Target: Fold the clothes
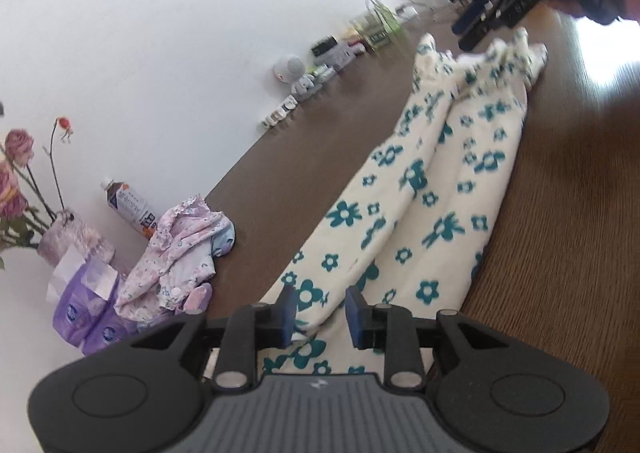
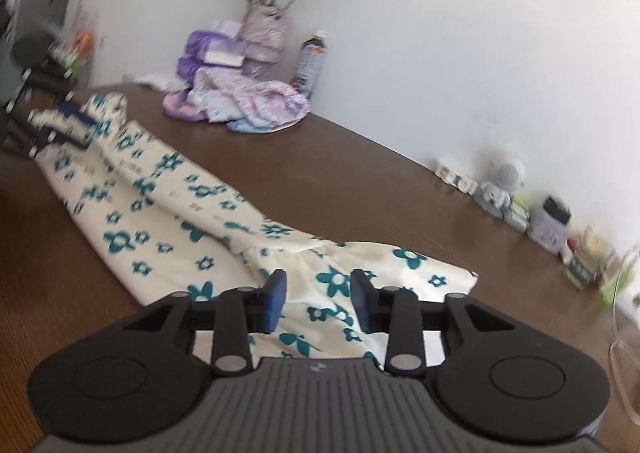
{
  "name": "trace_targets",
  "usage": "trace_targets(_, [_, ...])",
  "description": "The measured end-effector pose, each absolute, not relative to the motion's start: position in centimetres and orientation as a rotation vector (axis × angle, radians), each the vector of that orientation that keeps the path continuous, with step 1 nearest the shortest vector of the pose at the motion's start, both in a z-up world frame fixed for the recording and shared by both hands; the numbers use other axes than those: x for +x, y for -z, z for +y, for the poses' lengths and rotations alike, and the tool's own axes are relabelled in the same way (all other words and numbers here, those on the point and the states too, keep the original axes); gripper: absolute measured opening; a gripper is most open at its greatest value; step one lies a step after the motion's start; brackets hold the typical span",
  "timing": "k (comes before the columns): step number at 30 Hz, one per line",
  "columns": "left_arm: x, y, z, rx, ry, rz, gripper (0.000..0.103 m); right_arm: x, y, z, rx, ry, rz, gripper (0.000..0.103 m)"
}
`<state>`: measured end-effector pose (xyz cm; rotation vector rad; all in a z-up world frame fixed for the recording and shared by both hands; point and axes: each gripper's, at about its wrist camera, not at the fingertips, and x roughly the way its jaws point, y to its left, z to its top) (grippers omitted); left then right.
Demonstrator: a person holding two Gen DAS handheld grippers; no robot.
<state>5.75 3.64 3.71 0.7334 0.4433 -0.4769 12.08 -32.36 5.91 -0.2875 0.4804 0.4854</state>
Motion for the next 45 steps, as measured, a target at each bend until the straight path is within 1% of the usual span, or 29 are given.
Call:
trace_targets(1, [6.0,-4.4,3.5,0.681,0.487,0.441,0.038,13.2,-6.3,-33.5,-0.198,-0.454,0.508,0.041])
trace_targets(4, [7.4,-5.5,2.0,0.556,0.511,0.454,0.038,16.9,-6.4,-37.3,0.072,-0.362,0.606,0.042])
trace_targets(6, [8.7,-6.0,0.8,0.473,0.524,0.471,0.039,19.2,-5.8,-39.0,0.185,-0.341,0.656,0.042])
trace_targets(9, [11.8,-6.2,-1.2,0.258,0.542,0.552,0.042,22.3,-4.8,-40.2,0.316,-0.325,0.72,0.044])
trace_targets(10, [13.1,-6.1,-2.0,0.168,0.546,0.584,0.042,23.0,-4.5,-40.4,0.338,-0.326,0.737,0.049])
trace_targets(11, [14.3,-5.9,-2.8,0.097,0.548,0.608,0.042,23.7,-4.1,-40.6,0.356,-0.327,0.752,0.052])
trace_targets(12, [15.3,-5.7,-3.6,0.038,0.55,0.629,0.043,24.4,-3.8,-40.8,0.374,-0.328,0.767,0.052])
trace_targets(14, [16.6,-5.1,-5.7,0.026,0.556,0.646,0.043,25.2,-3.1,-41.3,0.412,-0.335,0.786,0.053])
trace_targets(18, [18.3,-3.3,-8.7,0.027,0.546,0.7,0.04,26.3,-1.8,-42.4,0.512,-0.378,0.811,0.053])
trace_targets(20, [18.7,-2.3,-9.0,-0.008,0.541,0.723,0.038,26.7,-1.3,-42.8,0.561,-0.406,0.816,0.053])
trace_targets(23, [18.9,-1.4,-8.9,-0.047,0.528,0.744,0.038,27.5,-0.8,-43.3,0.6,-0.427,0.816,0.053])
trace_targets(24, [18.9,-1.2,-8.7,-0.055,0.517,0.745,0.038,27.8,-0.7,-43.4,0.604,-0.427,0.813,0.053])
trace_targets(25, [18.7,-1.2,-8.7,-0.055,0.505,0.741,0.035,28.1,-0.6,-43.6,0.603,-0.421,0.81,0.053])
trace_targets(28, [18.4,-1.3,-8.5,-0.074,0.465,0.743,0.034,29.1,-0.8,-43.8,0.599,-0.428,0.81,0.053])
trace_targets(30, [18.0,-1.4,-8.2,-0.111,0.423,0.738,0.032,29.8,-1.0,-44.0,0.591,-0.433,0.814,0.053])
trace_targets(33, [17.4,-1.6,-7.9,-0.159,0.34,0.718,0.031,30.3,-1.4,-43.0,0.525,-0.452,0.837,0.052])
trace_targets(34, [17.2,-1.6,-7.9,-0.171,0.321,0.713,0.031,30.5,-1.6,-42.6,0.502,-0.458,0.845,0.051])
trace_targets(35, [17.2,-1.5,-7.9,-0.177,0.315,0.712,0.031,30.5,-1.7,-42.3,0.484,-0.459,0.85,0.045])
trace_targets(36, [17.2,-1.4,-8.0,-0.176,0.306,0.716,0.031,30.6,-1.8,-42.0,0.469,-0.462,0.855,0.041])
trace_targets(37, [17.1,-1.2,-8.1,-0.174,0.298,0.716,0.031,30.5,-1.8,-41.8,0.449,-0.465,0.862,0.032])
trace_targets(38, [17.0,-1.1,-8.2,-0.165,0.292,0.705,0.032,30.5,-1.8,-41.5,0.428,-0.468,0.869,0.02])
trace_targets(39, [16.9,-1.1,-8.3,-0.162,0.288,0.7,0.032,30.3,-1.8,-41.3,0.406,-0.465,0.87,0.014])
trace_targets(40, [16.9,-1.1,-8.3,-0.166,0.288,0.699,0.032,30.0,-1.8,-41.2,0.384,-0.462,0.871,0.003])
trace_targets(45, [16.8,-0.9,-8.0,-0.186,0.288,0.69,0.032,27.5,-2.6,-42.5,0.34,-0.457,0.823,0.001])
